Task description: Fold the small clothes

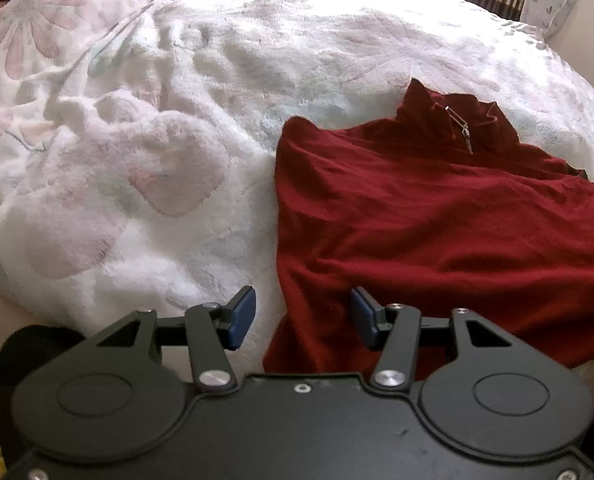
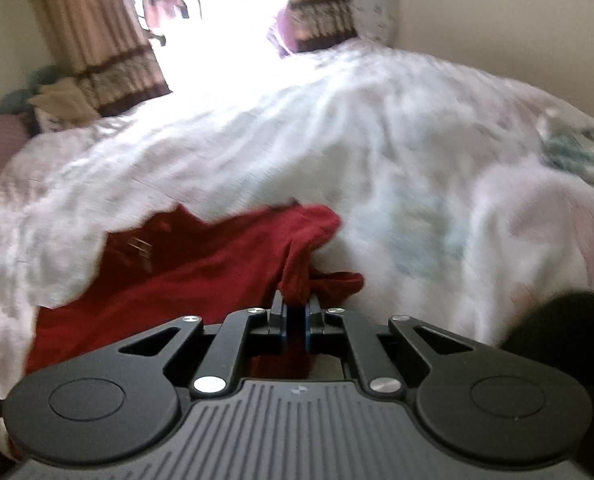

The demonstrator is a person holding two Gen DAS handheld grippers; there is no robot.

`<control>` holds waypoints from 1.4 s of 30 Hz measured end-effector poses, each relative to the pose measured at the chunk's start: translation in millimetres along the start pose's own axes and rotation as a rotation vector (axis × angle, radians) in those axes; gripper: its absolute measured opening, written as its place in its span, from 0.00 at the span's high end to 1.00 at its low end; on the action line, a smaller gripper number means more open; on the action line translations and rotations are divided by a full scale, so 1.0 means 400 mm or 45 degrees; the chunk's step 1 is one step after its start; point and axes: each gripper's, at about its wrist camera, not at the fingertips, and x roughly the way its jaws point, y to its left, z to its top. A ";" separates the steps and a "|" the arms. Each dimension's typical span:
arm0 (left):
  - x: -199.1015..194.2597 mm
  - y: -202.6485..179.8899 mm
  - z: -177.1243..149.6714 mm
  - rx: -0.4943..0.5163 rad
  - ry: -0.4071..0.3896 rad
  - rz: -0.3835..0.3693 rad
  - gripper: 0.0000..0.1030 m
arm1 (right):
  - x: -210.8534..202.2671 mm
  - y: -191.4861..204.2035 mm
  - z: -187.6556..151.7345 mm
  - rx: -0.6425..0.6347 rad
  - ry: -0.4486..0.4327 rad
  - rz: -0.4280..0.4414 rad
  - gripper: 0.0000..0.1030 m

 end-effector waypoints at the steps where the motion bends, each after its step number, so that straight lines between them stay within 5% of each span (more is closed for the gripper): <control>1: -0.004 0.002 0.003 0.006 -0.007 0.016 0.48 | -0.005 0.020 0.011 -0.015 -0.020 0.033 0.93; 11: -0.031 0.100 0.033 -0.017 -0.027 0.138 0.48 | -0.027 0.394 0.050 -0.344 -0.127 0.432 0.93; 18: -0.035 0.176 0.025 -0.076 -0.005 0.179 0.48 | 0.042 0.609 -0.129 -0.509 0.104 0.596 0.93; 22: -0.038 0.208 0.018 -0.108 0.005 0.188 0.48 | 0.100 0.636 -0.243 -0.620 0.268 0.547 0.93; 27: -0.035 0.224 0.014 -0.144 0.013 0.188 0.48 | 0.133 0.640 -0.294 -0.689 0.311 0.486 0.92; 32: -0.034 0.216 0.015 -0.138 0.018 0.189 0.48 | 0.108 0.653 -0.276 -0.725 0.329 0.516 0.75; 36: -0.036 0.200 0.019 -0.120 0.020 0.185 0.48 | 0.054 0.631 -0.225 -0.730 0.313 0.614 0.74; 38: -0.036 0.189 0.025 -0.112 0.015 0.178 0.48 | 0.023 0.597 -0.185 -0.675 0.278 0.648 0.66; 42: -0.045 0.139 0.042 -0.088 -0.013 0.137 0.48 | 0.016 0.528 -0.117 -0.618 0.139 0.517 0.63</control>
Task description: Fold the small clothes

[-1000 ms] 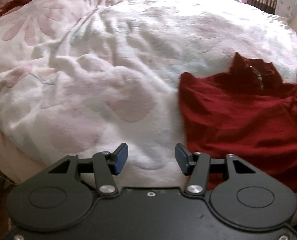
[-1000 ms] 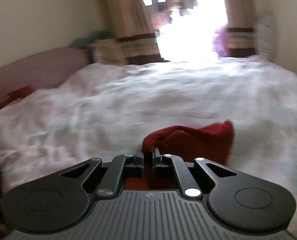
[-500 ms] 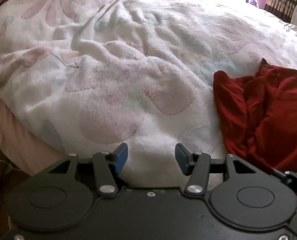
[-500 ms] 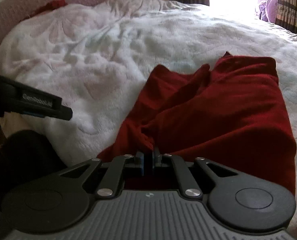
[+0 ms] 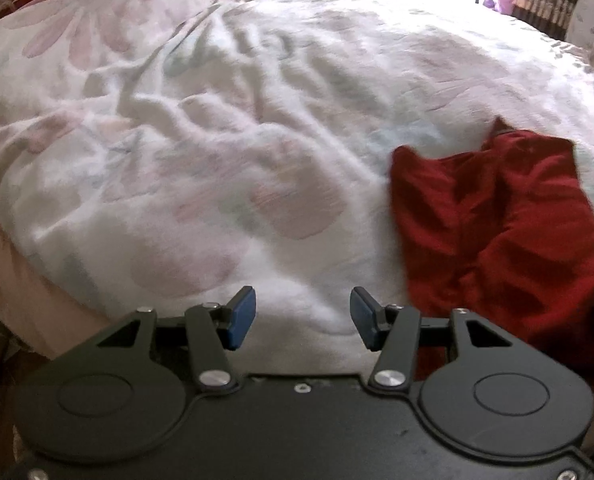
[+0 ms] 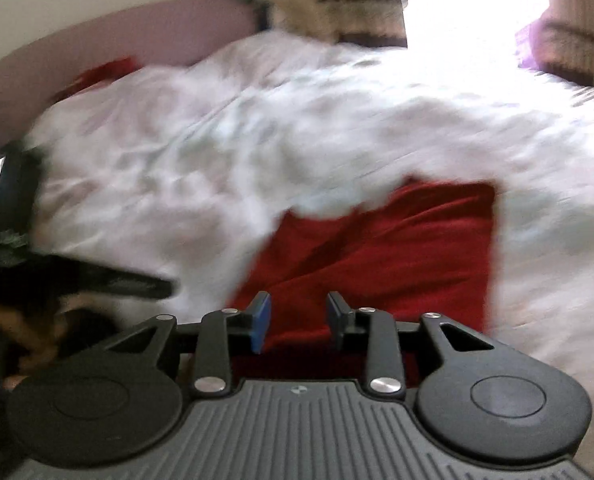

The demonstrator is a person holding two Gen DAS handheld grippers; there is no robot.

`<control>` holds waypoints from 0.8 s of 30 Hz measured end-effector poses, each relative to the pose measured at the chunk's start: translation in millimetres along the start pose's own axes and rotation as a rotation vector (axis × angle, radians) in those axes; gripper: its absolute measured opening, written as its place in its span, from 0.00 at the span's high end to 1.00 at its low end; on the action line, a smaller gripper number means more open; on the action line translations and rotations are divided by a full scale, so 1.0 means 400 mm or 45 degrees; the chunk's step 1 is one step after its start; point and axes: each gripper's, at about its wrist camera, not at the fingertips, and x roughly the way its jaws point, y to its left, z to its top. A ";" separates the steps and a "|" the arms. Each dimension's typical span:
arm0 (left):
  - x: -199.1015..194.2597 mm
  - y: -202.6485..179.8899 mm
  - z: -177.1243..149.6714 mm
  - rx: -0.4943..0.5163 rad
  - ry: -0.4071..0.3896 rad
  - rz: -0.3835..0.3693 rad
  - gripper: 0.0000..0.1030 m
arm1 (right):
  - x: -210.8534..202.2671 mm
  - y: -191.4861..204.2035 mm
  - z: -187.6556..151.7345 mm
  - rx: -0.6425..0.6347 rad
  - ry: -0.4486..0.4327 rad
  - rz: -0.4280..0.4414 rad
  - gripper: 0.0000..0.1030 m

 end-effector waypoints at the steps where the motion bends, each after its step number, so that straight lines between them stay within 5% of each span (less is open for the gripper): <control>1: -0.005 -0.019 0.003 0.014 -0.011 -0.022 0.48 | -0.004 -0.028 0.002 0.007 -0.022 -0.086 0.63; 5: -0.009 -0.127 0.007 0.111 -0.030 -0.140 0.48 | 0.018 -0.121 -0.003 0.063 0.025 -0.297 0.63; 14: 0.092 -0.294 0.001 0.292 0.006 -0.225 0.48 | 0.060 -0.191 -0.041 0.138 0.113 -0.396 0.63; 17: 0.101 -0.302 -0.010 0.336 -0.032 -0.261 0.64 | 0.065 -0.194 -0.048 0.129 0.131 -0.399 0.63; 18: 0.097 -0.299 -0.010 0.334 -0.044 -0.271 0.92 | 0.064 -0.197 -0.048 0.129 0.133 -0.400 0.63; 24: -0.017 -0.258 0.011 0.234 -0.197 -0.319 0.97 | 0.058 -0.204 -0.047 0.136 0.140 -0.416 0.63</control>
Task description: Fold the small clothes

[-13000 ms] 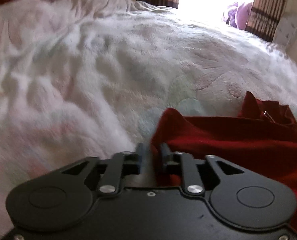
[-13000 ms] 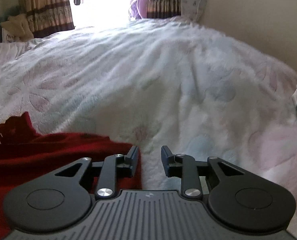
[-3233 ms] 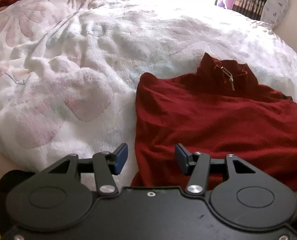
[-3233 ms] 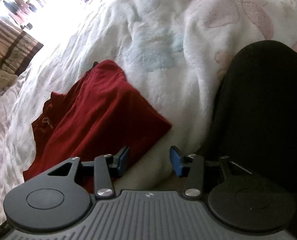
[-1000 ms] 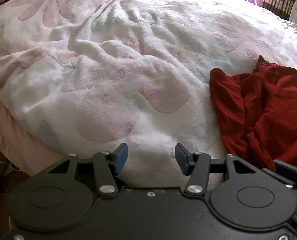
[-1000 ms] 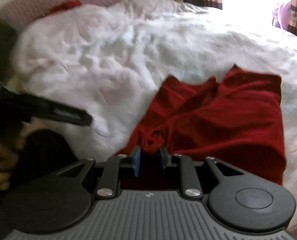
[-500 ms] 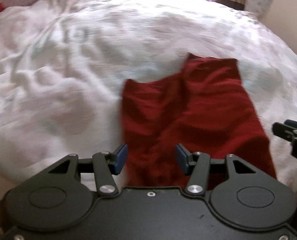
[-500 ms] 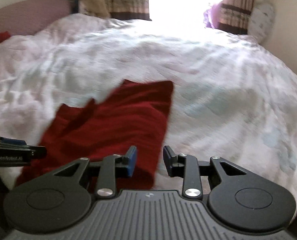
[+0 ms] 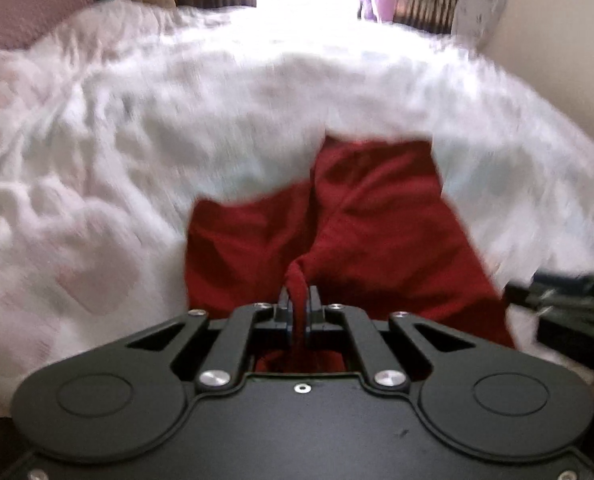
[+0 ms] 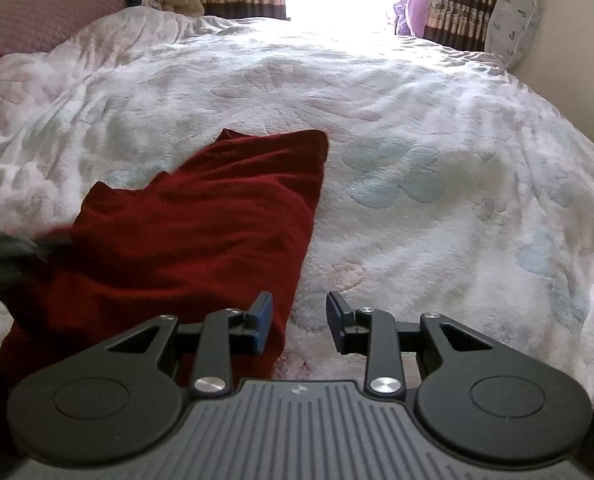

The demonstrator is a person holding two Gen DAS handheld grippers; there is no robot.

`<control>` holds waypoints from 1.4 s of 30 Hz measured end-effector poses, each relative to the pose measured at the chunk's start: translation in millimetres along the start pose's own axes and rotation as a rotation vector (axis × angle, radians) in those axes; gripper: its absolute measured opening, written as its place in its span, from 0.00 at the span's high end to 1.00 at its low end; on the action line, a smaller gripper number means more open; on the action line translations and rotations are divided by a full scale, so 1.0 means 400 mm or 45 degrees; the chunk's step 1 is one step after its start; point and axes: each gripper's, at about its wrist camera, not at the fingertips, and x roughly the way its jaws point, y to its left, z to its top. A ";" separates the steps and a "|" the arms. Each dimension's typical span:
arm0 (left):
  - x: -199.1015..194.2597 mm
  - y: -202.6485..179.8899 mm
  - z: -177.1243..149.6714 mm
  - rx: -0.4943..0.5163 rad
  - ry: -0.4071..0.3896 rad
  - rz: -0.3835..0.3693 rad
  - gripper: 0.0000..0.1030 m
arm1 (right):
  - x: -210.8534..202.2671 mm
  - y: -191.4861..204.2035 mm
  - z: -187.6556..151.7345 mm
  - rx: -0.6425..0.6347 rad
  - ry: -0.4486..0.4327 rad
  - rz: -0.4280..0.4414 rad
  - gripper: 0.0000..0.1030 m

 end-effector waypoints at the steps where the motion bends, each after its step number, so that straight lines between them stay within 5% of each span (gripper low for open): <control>1: -0.027 0.003 0.007 -0.013 -0.033 -0.003 0.97 | 0.002 -0.003 0.001 0.006 0.005 0.001 0.63; 8: -0.161 0.027 0.005 -0.035 -0.121 0.069 0.97 | 0.010 -0.006 0.000 0.002 0.024 0.018 0.63; 13: -0.034 0.113 -0.089 -0.177 0.161 0.097 0.94 | 0.047 0.007 -0.019 -0.021 0.088 0.027 0.63; 16: 0.002 0.119 -0.114 -0.193 0.211 0.106 0.86 | 0.055 0.015 -0.028 -0.037 0.108 0.024 0.63; 18: -0.008 0.106 -0.096 -0.159 0.210 0.136 0.60 | 0.056 0.015 -0.028 -0.033 0.112 0.023 0.63; 24: -0.012 0.160 -0.012 -0.341 0.131 -0.077 0.53 | 0.059 0.015 -0.022 -0.028 0.106 0.014 0.63; 32: 0.156 0.089 0.052 -0.198 0.170 -0.097 0.61 | 0.069 0.022 -0.026 -0.048 0.114 -0.012 0.63; 35: 0.163 0.062 0.049 -0.131 0.126 -0.086 0.91 | 0.071 0.021 -0.028 -0.048 0.118 -0.018 0.63; 42: 0.036 0.082 0.075 -0.143 -0.078 -0.049 0.91 | 0.074 0.021 -0.029 -0.044 0.121 -0.007 0.63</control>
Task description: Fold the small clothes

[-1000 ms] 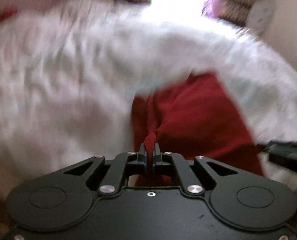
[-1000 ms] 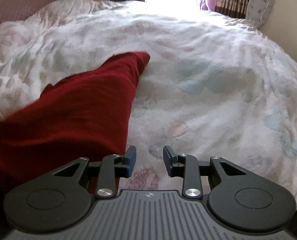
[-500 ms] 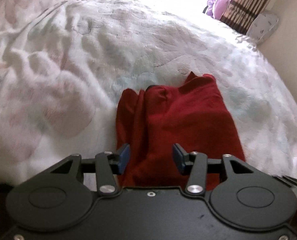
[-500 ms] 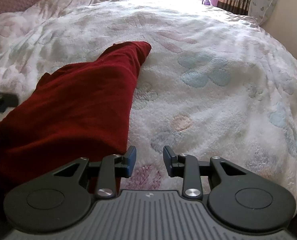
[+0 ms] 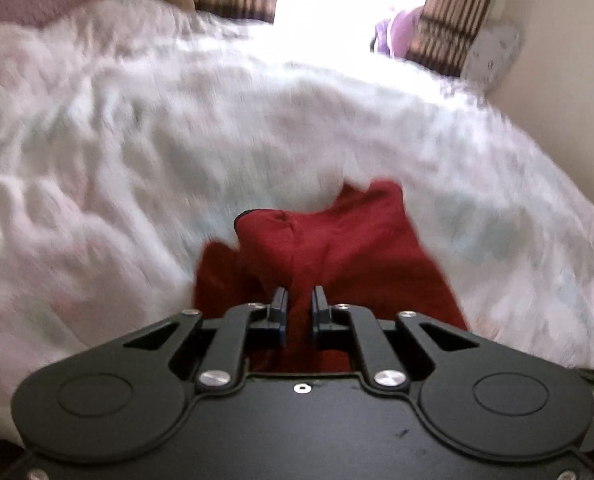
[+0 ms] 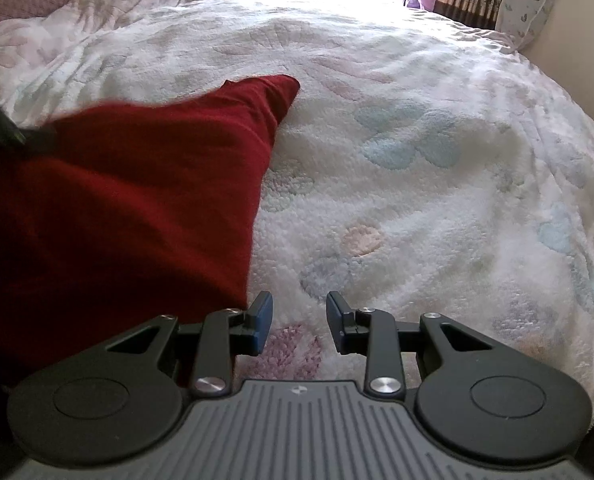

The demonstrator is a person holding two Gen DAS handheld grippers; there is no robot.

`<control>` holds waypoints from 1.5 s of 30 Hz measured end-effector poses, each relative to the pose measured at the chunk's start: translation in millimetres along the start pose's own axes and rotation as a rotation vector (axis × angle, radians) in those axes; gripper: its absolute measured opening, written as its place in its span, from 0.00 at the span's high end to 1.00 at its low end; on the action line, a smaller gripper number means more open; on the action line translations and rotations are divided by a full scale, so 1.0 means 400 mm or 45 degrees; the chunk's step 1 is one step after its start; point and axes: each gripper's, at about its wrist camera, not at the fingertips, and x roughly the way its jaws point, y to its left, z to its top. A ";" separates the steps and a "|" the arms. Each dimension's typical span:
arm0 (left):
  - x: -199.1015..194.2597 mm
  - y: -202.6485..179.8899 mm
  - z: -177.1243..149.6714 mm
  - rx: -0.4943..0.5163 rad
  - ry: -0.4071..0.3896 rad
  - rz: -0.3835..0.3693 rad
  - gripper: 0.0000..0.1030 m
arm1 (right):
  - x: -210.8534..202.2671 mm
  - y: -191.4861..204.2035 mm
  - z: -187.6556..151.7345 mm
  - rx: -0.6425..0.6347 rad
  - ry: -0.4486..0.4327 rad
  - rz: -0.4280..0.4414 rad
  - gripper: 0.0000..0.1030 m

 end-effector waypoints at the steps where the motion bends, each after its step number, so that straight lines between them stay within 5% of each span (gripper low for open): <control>1: -0.019 -0.002 0.004 0.010 -0.022 0.017 0.91 | 0.000 0.001 0.000 0.001 0.000 0.005 0.63; 5: -0.046 0.005 -0.009 0.039 -0.014 0.100 0.90 | 0.001 0.004 -0.002 0.001 0.002 0.015 0.63; 7: -0.002 0.031 -0.040 0.020 0.075 0.137 0.89 | 0.004 0.007 -0.004 0.000 0.009 0.019 0.63; 10: 0.091 0.074 -0.103 -0.021 0.213 0.190 0.71 | 0.002 0.011 -0.006 -0.008 0.011 0.023 0.63; 12: 0.095 0.084 -0.117 -0.040 0.208 0.207 0.59 | -0.004 0.012 -0.005 -0.009 -0.001 0.021 0.63; 17: 0.006 0.067 -0.064 0.024 0.207 0.288 0.54 | -0.066 -0.002 0.012 0.050 -0.109 0.109 0.64; 20: -0.074 0.049 -0.074 0.016 0.147 0.256 0.52 | -0.117 0.012 0.025 0.043 -0.208 0.202 0.64; 23: -0.114 0.022 -0.132 0.009 0.145 0.168 0.50 | -0.112 0.040 0.012 -0.009 -0.171 0.325 0.64; 28: -0.039 -0.007 -0.268 0.217 0.443 0.252 0.46 | -0.051 0.060 -0.067 -0.122 0.008 0.273 0.62; 33: -0.029 0.006 -0.340 0.229 0.709 0.224 0.47 | -0.060 0.004 -0.107 -0.050 0.100 0.321 0.62; 40: -0.170 0.006 -0.238 0.120 0.389 0.107 0.47 | -0.158 -0.020 -0.074 -0.031 -0.039 0.302 0.62; 45: -0.130 0.019 -0.144 -0.008 0.152 0.084 0.47 | -0.126 0.016 -0.017 -0.033 -0.139 0.328 0.66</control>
